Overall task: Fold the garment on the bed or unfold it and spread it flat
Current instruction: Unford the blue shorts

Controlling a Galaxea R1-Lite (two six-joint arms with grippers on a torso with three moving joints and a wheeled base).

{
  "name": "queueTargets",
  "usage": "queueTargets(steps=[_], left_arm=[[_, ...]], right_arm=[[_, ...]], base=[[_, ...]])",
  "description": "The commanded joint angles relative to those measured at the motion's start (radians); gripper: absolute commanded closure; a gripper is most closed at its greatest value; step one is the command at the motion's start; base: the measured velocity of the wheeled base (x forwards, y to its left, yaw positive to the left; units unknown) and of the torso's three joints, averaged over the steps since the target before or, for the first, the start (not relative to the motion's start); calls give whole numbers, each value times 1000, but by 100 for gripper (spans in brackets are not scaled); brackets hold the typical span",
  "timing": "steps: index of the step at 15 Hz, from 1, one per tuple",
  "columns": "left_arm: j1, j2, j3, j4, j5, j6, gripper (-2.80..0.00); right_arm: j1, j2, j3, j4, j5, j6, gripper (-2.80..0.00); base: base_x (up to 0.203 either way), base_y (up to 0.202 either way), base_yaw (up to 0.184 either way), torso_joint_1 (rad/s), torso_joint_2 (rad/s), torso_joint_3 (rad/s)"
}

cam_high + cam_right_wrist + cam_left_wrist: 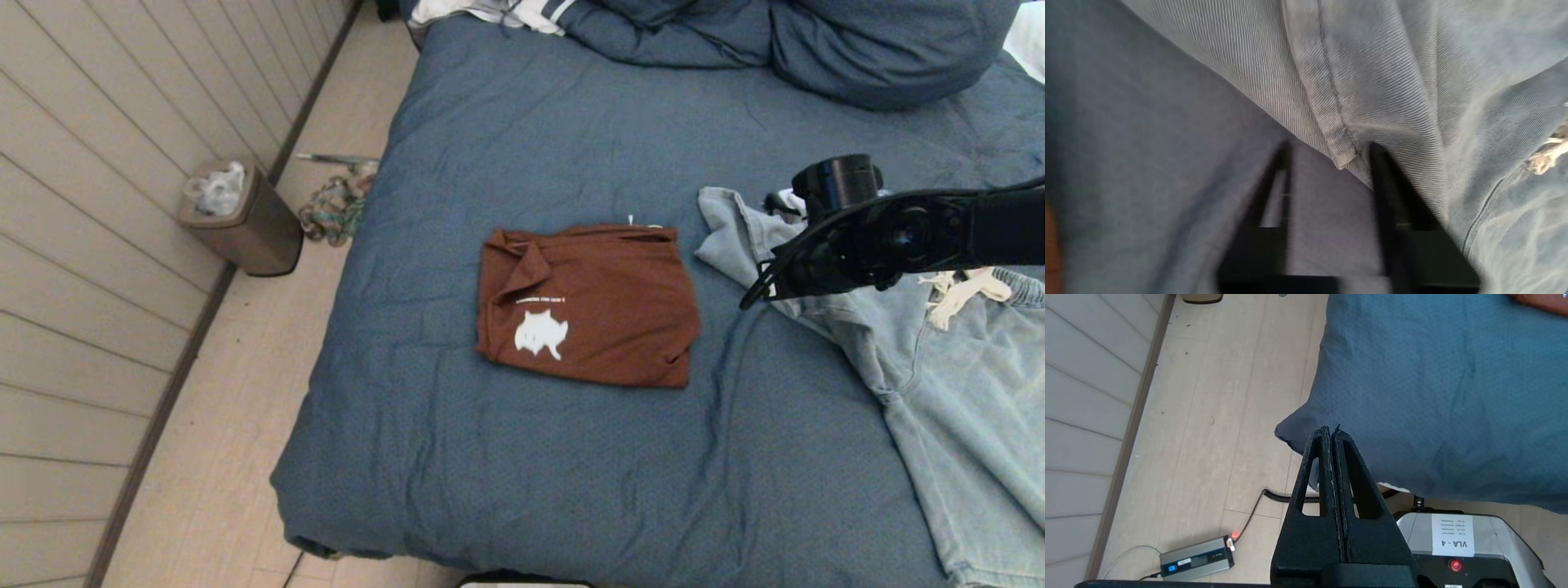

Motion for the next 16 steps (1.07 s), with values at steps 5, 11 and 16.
queueTargets(steps=[5, 11, 16], left_arm=[[0, 1, 0, 1, -1, 0, 0], [0, 1, 0, 1, 1, 0, 0], [1, 1, 0, 2, 0, 0, 0]], right_arm=[[-22, 81, -28, -58, -3, -3, -280], [-83, 148, -100, -66, -3, -4, -280], [-99, 142, -121, -66, -2, -2, -280]], base=[[0, 0, 0, 0, 0, 0], [0, 0, 0, 0, 0, 0], [0, 0, 0, 0, 0, 0]])
